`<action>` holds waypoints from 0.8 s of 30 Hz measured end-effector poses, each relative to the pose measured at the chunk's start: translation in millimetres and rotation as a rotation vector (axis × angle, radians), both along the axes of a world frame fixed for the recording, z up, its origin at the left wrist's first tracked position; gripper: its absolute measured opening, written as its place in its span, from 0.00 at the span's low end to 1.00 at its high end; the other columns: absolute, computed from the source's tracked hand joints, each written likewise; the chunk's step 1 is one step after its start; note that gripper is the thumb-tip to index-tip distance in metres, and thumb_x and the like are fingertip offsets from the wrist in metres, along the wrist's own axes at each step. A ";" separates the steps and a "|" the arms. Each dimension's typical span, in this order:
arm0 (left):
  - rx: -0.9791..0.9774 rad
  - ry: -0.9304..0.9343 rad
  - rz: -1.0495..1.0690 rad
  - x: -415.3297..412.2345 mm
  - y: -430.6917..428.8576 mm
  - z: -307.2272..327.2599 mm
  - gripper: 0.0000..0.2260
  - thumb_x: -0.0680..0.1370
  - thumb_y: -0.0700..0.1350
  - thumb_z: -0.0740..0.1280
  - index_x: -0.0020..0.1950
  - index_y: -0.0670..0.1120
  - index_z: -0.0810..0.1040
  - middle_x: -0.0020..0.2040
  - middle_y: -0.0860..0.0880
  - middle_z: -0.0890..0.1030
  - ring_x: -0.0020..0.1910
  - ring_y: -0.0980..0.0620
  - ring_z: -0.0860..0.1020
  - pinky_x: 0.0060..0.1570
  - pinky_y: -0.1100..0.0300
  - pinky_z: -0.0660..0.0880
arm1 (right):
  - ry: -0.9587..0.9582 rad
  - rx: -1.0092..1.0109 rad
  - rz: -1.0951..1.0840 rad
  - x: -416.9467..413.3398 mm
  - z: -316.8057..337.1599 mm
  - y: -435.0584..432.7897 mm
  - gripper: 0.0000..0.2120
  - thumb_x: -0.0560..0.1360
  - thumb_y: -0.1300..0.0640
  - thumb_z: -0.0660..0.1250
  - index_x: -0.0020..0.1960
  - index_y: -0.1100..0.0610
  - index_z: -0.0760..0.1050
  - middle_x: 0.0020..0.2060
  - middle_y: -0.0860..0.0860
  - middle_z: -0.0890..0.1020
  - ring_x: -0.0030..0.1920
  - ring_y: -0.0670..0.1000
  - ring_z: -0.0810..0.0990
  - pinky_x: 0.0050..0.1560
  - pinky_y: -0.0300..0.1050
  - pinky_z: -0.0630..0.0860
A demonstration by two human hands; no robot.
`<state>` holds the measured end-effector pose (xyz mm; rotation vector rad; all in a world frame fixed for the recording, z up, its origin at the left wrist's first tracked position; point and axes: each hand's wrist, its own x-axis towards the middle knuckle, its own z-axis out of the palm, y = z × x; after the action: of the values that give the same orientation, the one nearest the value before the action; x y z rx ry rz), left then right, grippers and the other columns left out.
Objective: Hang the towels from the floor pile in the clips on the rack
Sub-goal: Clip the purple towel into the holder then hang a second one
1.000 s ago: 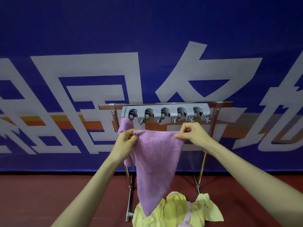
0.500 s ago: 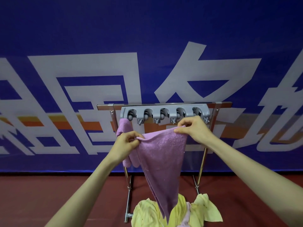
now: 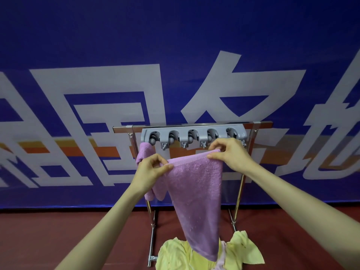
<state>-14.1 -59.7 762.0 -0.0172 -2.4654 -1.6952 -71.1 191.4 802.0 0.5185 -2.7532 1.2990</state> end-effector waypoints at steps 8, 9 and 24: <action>-0.204 0.142 -0.009 0.0 4.3 14.2 0.08 0.77 0.44 0.69 0.39 0.46 0.73 0.32 0.54 0.77 0.31 0.62 0.73 0.34 0.71 0.71 | -0.031 0.028 0.082 -2.6 1.4 7.7 0.03 0.71 0.59 0.73 0.41 0.59 0.81 0.38 0.49 0.82 0.43 0.48 0.79 0.44 0.38 0.72; -0.208 0.141 -0.017 -0.7 3.5 14.6 0.08 0.77 0.44 0.69 0.40 0.46 0.73 0.31 0.55 0.77 0.31 0.61 0.73 0.34 0.71 0.71 | -0.039 0.024 0.091 -2.9 1.5 8.4 0.03 0.71 0.59 0.73 0.41 0.59 0.81 0.38 0.49 0.82 0.43 0.48 0.80 0.45 0.38 0.73; -0.177 0.125 -0.053 4.1 -1.0 21.4 0.04 0.77 0.40 0.69 0.45 0.42 0.74 0.39 0.44 0.79 0.36 0.60 0.74 0.39 0.70 0.71 | -0.244 0.224 0.517 7.9 9.6 -4.3 0.25 0.71 0.72 0.59 0.53 0.47 0.81 0.51 0.49 0.82 0.34 0.59 0.75 0.35 0.48 0.76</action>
<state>-10.0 -60.7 783.4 -0.2039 -2.5322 -1.4420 -63.1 187.1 811.6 1.2332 -3.1154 1.1988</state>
